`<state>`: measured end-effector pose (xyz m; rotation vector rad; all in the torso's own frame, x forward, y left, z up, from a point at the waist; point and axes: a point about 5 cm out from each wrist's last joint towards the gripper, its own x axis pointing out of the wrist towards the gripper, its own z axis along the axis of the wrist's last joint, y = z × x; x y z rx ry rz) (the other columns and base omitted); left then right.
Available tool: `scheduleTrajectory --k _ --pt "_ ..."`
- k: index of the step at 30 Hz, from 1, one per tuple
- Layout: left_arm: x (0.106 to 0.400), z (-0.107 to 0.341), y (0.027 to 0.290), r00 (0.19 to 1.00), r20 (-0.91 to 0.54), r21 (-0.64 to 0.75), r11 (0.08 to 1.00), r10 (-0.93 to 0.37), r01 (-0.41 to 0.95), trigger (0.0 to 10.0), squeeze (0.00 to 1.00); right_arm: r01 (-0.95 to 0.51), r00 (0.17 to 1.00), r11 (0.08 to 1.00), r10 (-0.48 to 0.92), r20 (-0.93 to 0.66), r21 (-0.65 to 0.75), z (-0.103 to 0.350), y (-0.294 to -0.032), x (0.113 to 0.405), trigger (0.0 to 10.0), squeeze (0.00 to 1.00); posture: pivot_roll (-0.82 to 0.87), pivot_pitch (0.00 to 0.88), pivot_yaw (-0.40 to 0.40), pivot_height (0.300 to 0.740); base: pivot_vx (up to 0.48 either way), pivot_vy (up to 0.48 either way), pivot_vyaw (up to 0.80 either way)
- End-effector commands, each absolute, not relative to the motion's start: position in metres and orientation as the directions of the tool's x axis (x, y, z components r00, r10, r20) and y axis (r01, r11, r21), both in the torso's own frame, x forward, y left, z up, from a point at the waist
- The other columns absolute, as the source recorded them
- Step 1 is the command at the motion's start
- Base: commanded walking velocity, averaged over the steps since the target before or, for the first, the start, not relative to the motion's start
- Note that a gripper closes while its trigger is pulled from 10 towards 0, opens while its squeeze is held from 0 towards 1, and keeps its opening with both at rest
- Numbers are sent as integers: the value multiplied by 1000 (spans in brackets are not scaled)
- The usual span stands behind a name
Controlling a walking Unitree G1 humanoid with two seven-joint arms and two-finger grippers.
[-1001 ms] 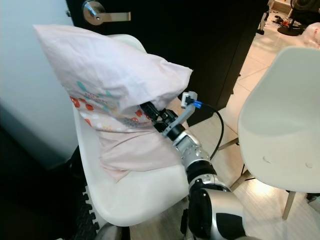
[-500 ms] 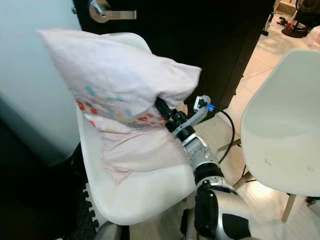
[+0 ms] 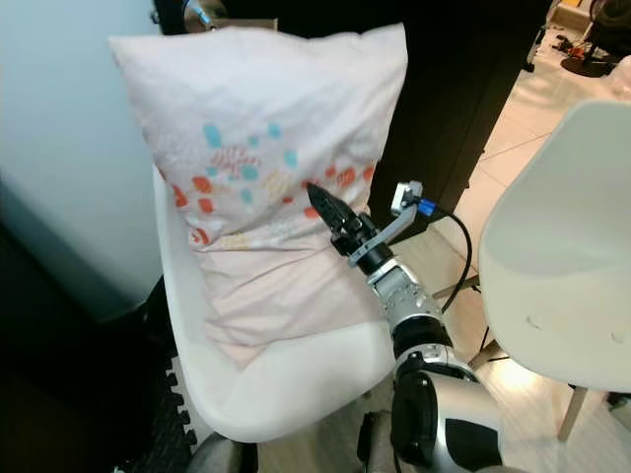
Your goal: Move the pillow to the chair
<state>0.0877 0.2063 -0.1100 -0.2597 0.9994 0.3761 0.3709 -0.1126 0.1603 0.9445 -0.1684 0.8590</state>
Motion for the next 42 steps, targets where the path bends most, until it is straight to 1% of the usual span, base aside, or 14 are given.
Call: scheduleTrajectory --k 1,5,7,8,9,10,12,16,22,24,26,33,36,42 --pt "81 -114 193 461 -878 -68 919 131 -389 10000 0 -732 652 262 537 535 628 168 -121 372 10000 0 32 114 -101 610 0 0 0" --pt "81 -114 193 462 -877 -67 918 133 -390 10000 0 -800 561 210 594 577 561 174 -121 366 10000 0 31 118 -99 610 0 0 0" --pt "80 -114 193 459 -879 -65 920 131 -387 10000 0 -841 489 282 761 426 462 157 -102 357 10000 0 26 114 -93 610 0 0 0" --pt "80 -114 193 459 -879 -65 920 131 -387 10000 0 -841 489 282 761 426 462 157 -102 357 10000 0 26 114 -93 610 0 0 0" --pt "80 -114 194 458 -879 -64 921 130 -384 10000 0 -892 398 352 910 119 284 124 -76 342 10000 0 28 116 -91 610 0 0 0" --pt "80 -114 194 458 -879 -64 921 130 -384 10000 0 -892 398 352 910 119 284 124 -76 342 10000 0 28 116 -91 610 0 0 0" --pt "80 -114 195 461 -878 -64 920 133 -386 10000 0 -912 381 396 914 -141 101 97 -61 332 10000 0 27 121 -91 610 0 0 0" --pt "81 -114 196 465 -875 -64 919 135 -388 10000 0 -894 439 443 838 -323 -66 77 -50 326 10000 0 35 128 -94 610 0 0 0" --pt "80 -114 195 464 -876 -65 919 134 -388 10000 0 -862 507 425 753 -420 -278 65 -38 321 10000 0 31 146 -93 610 0 0 0" --pt "79 -114 194 463 -876 -65 918 136 -392 10000 0 -847 527 404 720 -452 -344 60 -37 319 10000 0 29 145 -94 610 0 0 0" --pt "79 -114 194 462 -876 -66 916 137 -396 10000 0 -834 535 322 673 -511 -449 47 -33 312 10000 0 25 169 -96 610 0 0 0" --pt "76 -115 190 460 -878 -71 918 128 -391 10000 0 -782 619 354 540 -571 -513 26 -37 306 10000 0 21 189 -103 610 0 0 0" --pt "73 -115 189 462 -879 -73 920 123 -385 10000 0 -730 684 455 498 -534 -511 31 -41 313 10000 0 20 226 -105 610 0 0 0" --pt "66 -115 189 470 -874 -73 925 121 -374 10000 0 -726 683 575 544 -487 -376 39 -40 318 10000 0 36 304 -106 610 0 0 0"
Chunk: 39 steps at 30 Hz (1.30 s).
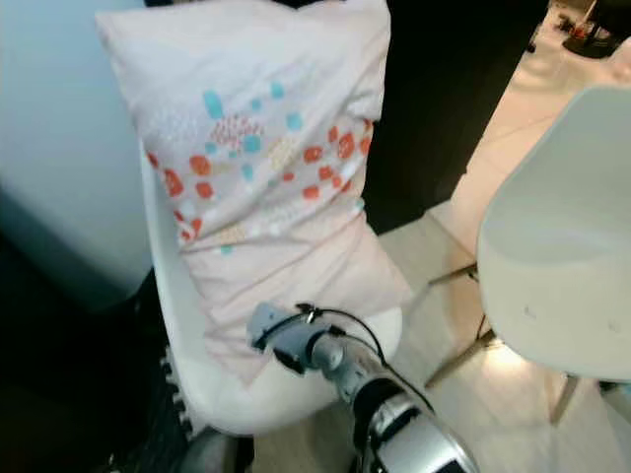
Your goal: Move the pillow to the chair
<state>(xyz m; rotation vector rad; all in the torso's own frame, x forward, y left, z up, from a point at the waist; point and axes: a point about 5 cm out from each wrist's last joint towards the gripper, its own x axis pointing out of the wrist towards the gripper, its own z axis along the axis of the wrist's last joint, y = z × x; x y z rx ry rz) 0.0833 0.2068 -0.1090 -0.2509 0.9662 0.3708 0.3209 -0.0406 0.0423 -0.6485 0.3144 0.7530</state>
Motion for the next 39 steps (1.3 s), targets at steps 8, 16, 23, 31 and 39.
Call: scheduleTrajectory --k 8,16,23,31,39 --pt "53 -114 201 471 -866 -48 912 165 -407 10000 0 -687 691 699 542 -478 -201 41 -40 322 10000 0 71 349 -97 590 0 0 0" --pt "55 -113 206 483 -860 -43 919 166 -391 10000 0 -755 646 603 618 -447 -258 42 -19 312 10000 0 76 357 -80 555 0 0 0" --pt "63 -111 211 507 -845 -41 925 171 -379 10000 0 -804 594 544 753 -284 -240 64 6 309 10000 0 85 351 -73 531 0 0 0" --pt "66 -109 214 520 -835 -36 925 179 -378 10000 0 -921 387 387 922 -4 -41 105 20 308 10000 0 92 341 -79 531 0 0 0" --pt "65 -110 212 518 -837 -35 927 176 -372 10000 0 -746 589 448 790 -171 -493 97 21 319 10000 0 108 317 -89 531 0 0 0"
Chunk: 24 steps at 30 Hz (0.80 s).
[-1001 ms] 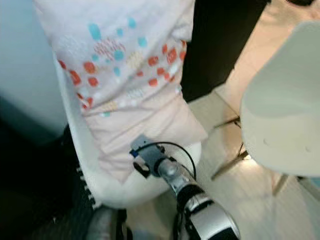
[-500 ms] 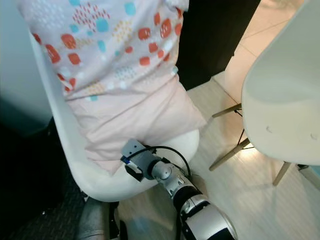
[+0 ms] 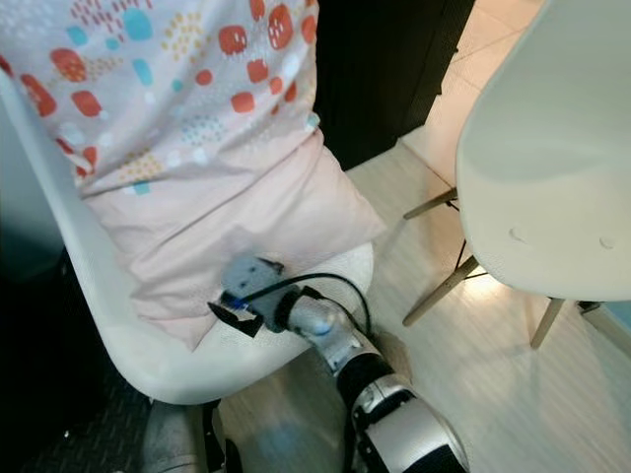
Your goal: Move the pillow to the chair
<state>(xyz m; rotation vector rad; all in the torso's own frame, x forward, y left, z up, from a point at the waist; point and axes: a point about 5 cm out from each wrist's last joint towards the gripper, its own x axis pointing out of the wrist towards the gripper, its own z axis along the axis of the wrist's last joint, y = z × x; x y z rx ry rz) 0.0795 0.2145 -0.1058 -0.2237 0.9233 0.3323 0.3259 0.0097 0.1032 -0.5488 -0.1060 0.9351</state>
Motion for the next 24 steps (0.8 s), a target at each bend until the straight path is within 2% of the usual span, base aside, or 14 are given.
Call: scheduleTrajectory --k 1,4,8,12,13,14,16,19,20,21,22,23,24 --pt "65 -110 212 519 -836 -35 927 177 -372 10000 0 -744 590 420 779 -214 -520 92 23 317 10000 0 111 312 -88 531 0 0 0" --pt "65 -109 211 523 -834 -36 929 175 -368 10000 0 -693 620 340 730 -286 -636 82 26 315 10000 0 113 326 -87 531 0 0 0" --pt "65 -109 211 528 -830 -38 927 179 -373 10000 0 -607 687 358 685 -242 -710 91 27 324 10000 0 132 338 -91 531 0 0 0" --pt "62 -109 211 528 -829 -39 925 181 -378 10000 0 -527 724 308 651 -228 -792 95 25 329 10000 0 137 342 -89 531 0 0 0" --pt "59 -110 211 524 -832 -37 924 182 -380 10000 0 -488 739 232 622 -258 -841 91 21 331 10000 0 135 342 -89 531 0 0 0" --pt "59 -110 211 524 -832 -37 924 182 -380 10000 0 -488 739 232 622 -258 -841 91 21 331 10000 0 135 342 -89 531 0 0 0" --pt "58 -110 211 521 -834 -36 924 182 -380 10000 0 -482 745 174 596 -298 -858 85 17 331 10000 0 134 345 -90 531 0 0 0" --pt "57 -110 211 521 -834 -35 924 183 -381 10000 0 -494 764 157 548 -340 -855 79 9 332 10000 0 132 345 -91 531 0 0 0" --pt "58 -110 212 521 -833 -35 924 184 -381 10000 0 -498 770 149 530 -357 -854 77 5 333 9020 0 129 345 -90 531 0 0 0" --pt "58 -109 212 522 -833 -35 924 184 -381 10000 0 -495 778 154 518 -357 -855 76 3 334 2824 0 127 344 -88 531 0 0 0" --pt "58 -109 212 522 -833 -35 924 184 -381 10000 0 -495 778 154 518 -357 -855 76 3 334 2824 0 127 344 -88 531 0 0 0" --pt "59 -109 212 524 -832 -35 924 184 -381 10000 0 -488 784 151 510 -355 -860 77 1 335 0 0 127 344 -87 531 0 0 0" --pt "61 -109 212 527 -830 -36 925 184 -379 10000 0 -500 780 167 512 -359 -850 77 1 335 0 0 123 342 -85 531 0 0 0"
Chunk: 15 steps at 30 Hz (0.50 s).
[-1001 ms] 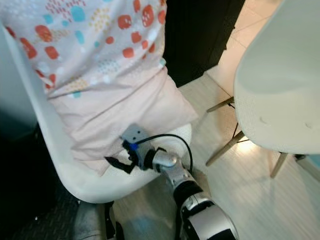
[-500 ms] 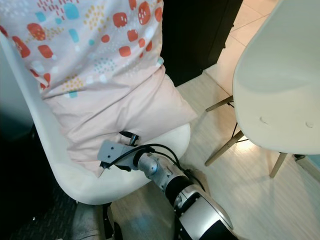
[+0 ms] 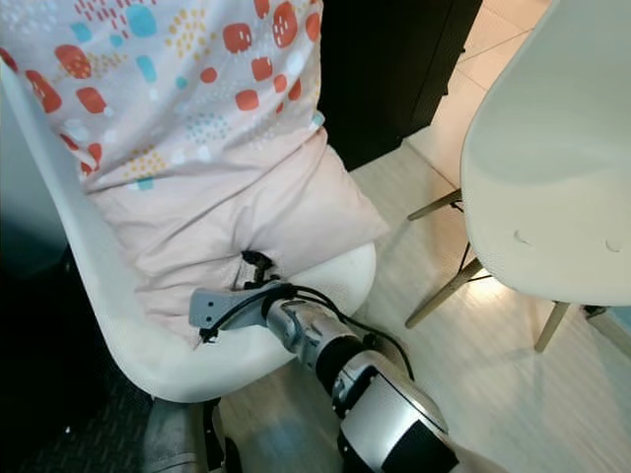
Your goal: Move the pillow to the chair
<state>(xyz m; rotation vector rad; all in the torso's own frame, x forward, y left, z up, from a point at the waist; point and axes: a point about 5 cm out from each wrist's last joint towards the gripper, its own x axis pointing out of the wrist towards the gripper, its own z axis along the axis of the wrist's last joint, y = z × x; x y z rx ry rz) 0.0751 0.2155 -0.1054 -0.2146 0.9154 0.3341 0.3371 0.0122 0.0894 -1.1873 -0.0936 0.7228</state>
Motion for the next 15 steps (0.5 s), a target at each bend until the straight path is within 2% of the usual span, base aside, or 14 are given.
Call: scheduleTrajectory --k 1,9,15 --pt "62 -109 213 530 -828 -37 925 183 -377 10000 0 -518 775 189 516 -365 -834 77 1 335 0 0 123 342 -85 531 0 0 0" --pt "71 -108 212 546 -819 -46 928 177 -369 10000 0 -548 767 233 523 -371 -804 77 1 335 0 0 116 331 -85 531 0 0 0" --pt "75 -107 213 552 -814 -46 928 180 -370 10000 0 -690 641 270 659 -393 -672 76 17 323 0 0 109 325 -86 531 0 0 0"
